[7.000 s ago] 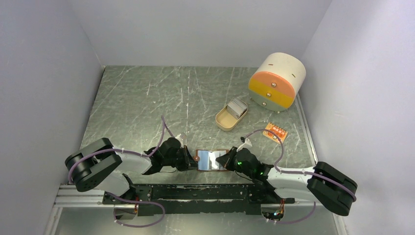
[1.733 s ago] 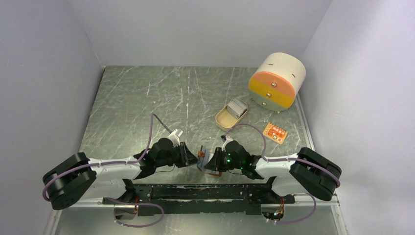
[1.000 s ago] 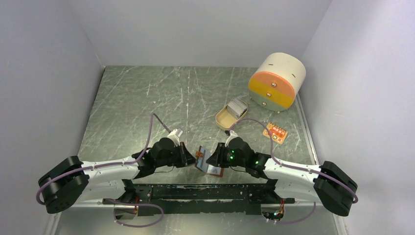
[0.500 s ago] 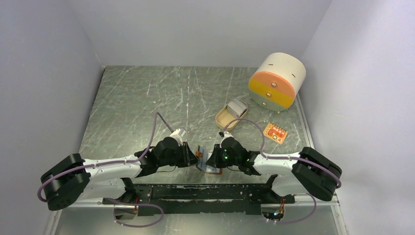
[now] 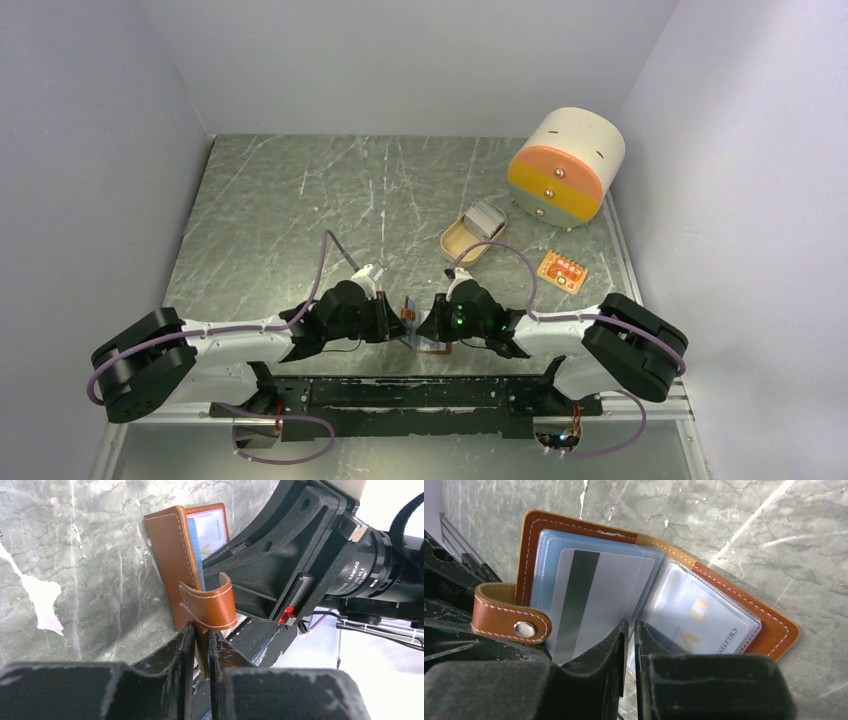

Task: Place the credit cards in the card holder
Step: Turn over the card slot in the card holder.

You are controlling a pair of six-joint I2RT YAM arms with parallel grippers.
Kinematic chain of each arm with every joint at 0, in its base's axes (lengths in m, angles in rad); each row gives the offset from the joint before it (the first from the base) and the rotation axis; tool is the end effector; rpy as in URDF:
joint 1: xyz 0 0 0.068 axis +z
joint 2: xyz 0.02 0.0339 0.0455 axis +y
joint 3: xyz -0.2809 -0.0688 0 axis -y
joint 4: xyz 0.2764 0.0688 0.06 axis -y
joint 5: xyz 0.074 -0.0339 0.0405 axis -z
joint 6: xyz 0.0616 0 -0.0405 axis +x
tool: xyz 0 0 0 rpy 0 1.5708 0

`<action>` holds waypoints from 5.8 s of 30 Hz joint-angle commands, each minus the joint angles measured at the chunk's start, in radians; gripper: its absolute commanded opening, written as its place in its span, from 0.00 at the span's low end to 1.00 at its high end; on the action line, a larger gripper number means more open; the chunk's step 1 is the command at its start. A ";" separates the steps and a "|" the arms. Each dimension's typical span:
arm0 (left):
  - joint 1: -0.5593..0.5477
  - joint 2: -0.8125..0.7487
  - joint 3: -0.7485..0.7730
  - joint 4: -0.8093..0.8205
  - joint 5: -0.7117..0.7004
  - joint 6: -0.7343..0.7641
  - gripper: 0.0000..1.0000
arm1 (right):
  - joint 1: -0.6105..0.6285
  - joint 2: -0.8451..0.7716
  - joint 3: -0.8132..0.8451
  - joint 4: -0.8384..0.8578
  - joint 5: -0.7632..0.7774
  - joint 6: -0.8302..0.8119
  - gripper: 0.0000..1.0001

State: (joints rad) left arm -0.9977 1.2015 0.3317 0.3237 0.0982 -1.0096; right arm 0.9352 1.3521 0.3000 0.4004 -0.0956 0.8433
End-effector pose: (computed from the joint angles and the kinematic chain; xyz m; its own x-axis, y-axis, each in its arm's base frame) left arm 0.1350 -0.2204 0.1327 -0.8963 -0.1650 -0.4117 0.2308 0.6192 -0.7506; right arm 0.1471 0.2093 0.0953 -0.8714 0.0711 -0.4855 -0.2937 0.7169 0.6323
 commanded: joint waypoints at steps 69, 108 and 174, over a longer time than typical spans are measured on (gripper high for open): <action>-0.007 0.060 0.003 0.092 0.027 0.001 0.09 | -0.020 -0.338 -0.120 -0.018 0.004 0.200 0.40; -0.008 0.061 -0.021 0.105 0.016 -0.011 0.09 | -0.018 -0.290 0.083 -0.539 0.252 -0.069 0.62; 0.001 0.132 -0.046 0.341 0.118 0.001 0.46 | -0.028 -0.232 -0.126 0.036 0.160 0.020 0.20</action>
State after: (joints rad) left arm -0.9985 1.3468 0.2630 0.6067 0.2031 -1.0340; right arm 0.9123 1.0924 0.1257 0.4866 0.0410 0.9119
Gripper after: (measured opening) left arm 0.436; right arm 0.201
